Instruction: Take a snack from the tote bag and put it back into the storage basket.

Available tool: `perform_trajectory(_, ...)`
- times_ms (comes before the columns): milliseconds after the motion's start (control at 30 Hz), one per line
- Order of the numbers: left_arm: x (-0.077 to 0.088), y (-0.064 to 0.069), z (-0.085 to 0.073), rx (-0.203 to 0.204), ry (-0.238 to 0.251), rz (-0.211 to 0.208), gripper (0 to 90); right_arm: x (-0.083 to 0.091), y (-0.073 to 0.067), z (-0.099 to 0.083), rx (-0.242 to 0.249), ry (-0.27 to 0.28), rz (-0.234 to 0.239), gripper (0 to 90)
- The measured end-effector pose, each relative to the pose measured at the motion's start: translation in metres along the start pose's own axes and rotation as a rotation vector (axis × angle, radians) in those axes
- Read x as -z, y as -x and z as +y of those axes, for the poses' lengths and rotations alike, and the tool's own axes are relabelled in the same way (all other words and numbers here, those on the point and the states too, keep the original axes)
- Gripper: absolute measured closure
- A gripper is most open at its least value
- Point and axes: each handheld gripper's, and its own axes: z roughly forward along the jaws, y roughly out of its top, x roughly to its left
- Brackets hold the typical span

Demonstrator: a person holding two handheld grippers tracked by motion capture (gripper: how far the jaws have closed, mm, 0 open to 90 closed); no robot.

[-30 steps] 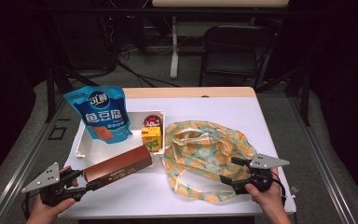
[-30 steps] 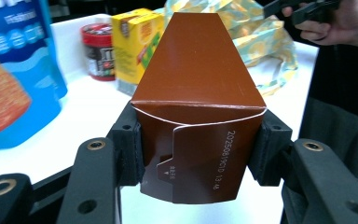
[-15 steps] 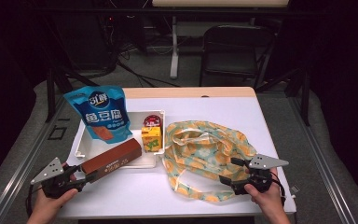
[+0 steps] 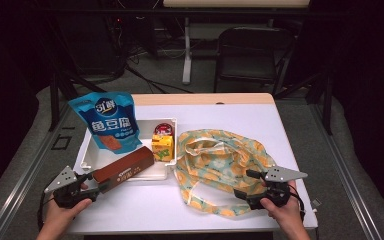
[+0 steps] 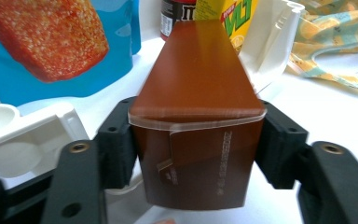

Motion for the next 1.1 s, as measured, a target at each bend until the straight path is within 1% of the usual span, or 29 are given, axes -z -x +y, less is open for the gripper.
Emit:
perform_trajectory(33, 0.002, 0.001, 0.0, 0.004, -0.005, -0.009, 34.3, 0.0, 0.0, 0.0, 0.001, -0.001, 0.002, 16.0)
perform_trajectory(67, 0.003, 0.003, -0.001, 0.009, 0.004, 0.013, 33.1, -0.001, 0.0, 0.0, 0.004, -0.002, 0.003, 16.0)
perform_trajectory(100, 0.005, 0.003, 0.0, 0.008, -0.004, 0.004, 31.7, -0.001, -0.001, 0.0, 0.004, -0.003, 0.004, 15.9)
perform_trajectory(133, 0.008, 0.004, 0.0, 0.013, -0.003, 0.008, 30.1, -0.001, -0.001, 0.0, 0.004, -0.005, 0.004, 15.9)
perform_trajectory(167, 0.012, 0.006, -0.001, 0.026, 0.016, 0.024, 29.0, 0.0, 0.0, -0.001, 0.004, -0.004, 0.003, 15.9)
perform_trajectory(200, 0.015, 0.006, 0.0, 0.03, 0.012, 0.03, 28.7, 0.0, 0.0, -0.001, 0.001, 0.001, 0.005, 15.9)
perform_trajectory(267, 0.023, 0.008, 0.0, 0.048, 0.033, 0.056, 27.4, 0.001, 0.0, -0.001, 0.002, -0.002, 0.001, 15.9)
perform_trajectory(300, 0.027, 0.009, 0.0, 0.064, 0.046, 0.073, 27.9, 0.001, 0.0, -0.001, -0.002, 0.001, 0.002, 15.9)
perform_trajectory(333, 0.031, 0.01, 0.001, 0.07, 0.056, 0.084, 28.9, 0.001, 0.0, -0.001, -0.001, 0.001, 0.003, 15.9)
perform_trajectory(367, 0.033, 0.011, 0.0, 0.078, 0.076, 0.089, 31.6, 0.0, 0.0, -0.001, 0.0, -0.002, 0.004, 15.9)
perform_trajectory(433, 0.037, 0.013, -0.002, 0.099, 0.079, 0.1, 41.0, 0.0, 0.0, -0.001, 0.008, -0.007, 0.004, 15.9)
perform_trajectory(467, 0.038, 0.014, -0.003, 0.096, 0.08, 0.088, 46.4, -0.001, -0.001, -0.001, 0.006, -0.008, 0.008, 15.9)
perform_trajectory(500, 0.039, 0.016, -0.004, 0.096, 0.071, 0.09, 52.8, -0.002, -0.001, -0.002, 0.005, -0.008, 0.009, 15.9)
perform_trajectory(533, 0.04, 0.017, -0.005, 0.104, 0.051, 0.111, 56.5, -0.003, 0.0, -0.002, 0.009, -0.009, 0.011, 15.9)
perform_trajectory(567, 0.041, 0.018, -0.007, 0.119, 0.042, 0.112, 61.8, -0.003, -0.001, -0.002, 0.007, -0.008, 0.012, 15.9)
perform_trajectory(633, 0.042, 0.02, -0.009, 0.15, 0.012, 0.118, 80.2, -0.004, -0.001, -0.001, 0.008, -0.01, 0.012, 15.8)
perform_trajectory(667, 0.041, 0.021, -0.01, 0.152, 0.014, 0.098, 84.0, -0.004, -0.001, -0.001, 0.008, -0.012, 0.014, 15.9)
perform_trajectory(700, 0.04, 0.022, -0.009, 0.146, 0.0, 0.088, 87.5, -0.005, 0.0, -0.001, 0.011, -0.014, 0.016, 15.9)
perform_trajectory(733, 0.037, 0.023, -0.008, 0.139, -0.02, 0.101, 88.9, -0.005, -0.001, -0.001, 0.007, -0.012, 0.014, 15.9)
perform_trajectory(800, 0.032, 0.023, -0.008, 0.154, -0.017, 0.088, 90.0, -0.006, -0.001, -0.001, 0.006, -0.01, 0.014, 15.9)
perform_trajectory(833, 0.03, 0.022, -0.007, 0.161, -0.023, 0.095, 90.0, -0.007, -0.001, -0.001, 0.009, -0.012, 0.018, 15.9)
perform_trajectory(933, 0.023, 0.017, -0.006, 0.192, -0.035, 0.127, 90.0, -0.007, -0.001, -0.001, 0.016, -0.021, 0.02, 15.9)
perform_trajectory(1033, 0.016, 0.01, -0.005, 0.212, -0.043, 0.158, 90.0, -0.007, -0.001, -0.001, 0.013, -0.02, 0.019, 16.0)
perform_trajectory(1100, 0.011, 0.007, -0.004, 0.23, -0.05, 0.2, 90.0, -0.007, -0.002, -0.002, 0.011, -0.022, 0.018, 15.9)
